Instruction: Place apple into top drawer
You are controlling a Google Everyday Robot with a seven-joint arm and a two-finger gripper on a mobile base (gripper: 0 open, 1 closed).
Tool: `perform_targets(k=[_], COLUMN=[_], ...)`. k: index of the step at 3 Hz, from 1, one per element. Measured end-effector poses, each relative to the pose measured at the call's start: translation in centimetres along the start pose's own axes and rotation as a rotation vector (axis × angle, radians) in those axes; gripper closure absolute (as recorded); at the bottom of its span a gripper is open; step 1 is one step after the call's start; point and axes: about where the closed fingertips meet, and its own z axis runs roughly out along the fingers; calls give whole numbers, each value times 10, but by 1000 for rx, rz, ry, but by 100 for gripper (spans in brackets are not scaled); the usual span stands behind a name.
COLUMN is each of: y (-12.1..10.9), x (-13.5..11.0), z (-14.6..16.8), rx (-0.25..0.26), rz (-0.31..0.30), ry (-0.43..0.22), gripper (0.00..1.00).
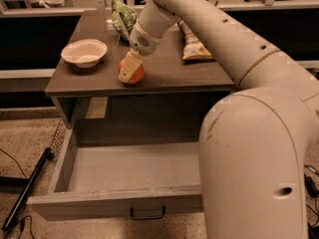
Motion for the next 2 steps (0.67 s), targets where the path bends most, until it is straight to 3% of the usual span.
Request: perform_targets(k=[1, 2], y=[11, 64], x=[12, 62], z=[-28, -76], rx=[-6, 28], rz=[2, -145], ry=[-116, -194], gripper=[88, 100])
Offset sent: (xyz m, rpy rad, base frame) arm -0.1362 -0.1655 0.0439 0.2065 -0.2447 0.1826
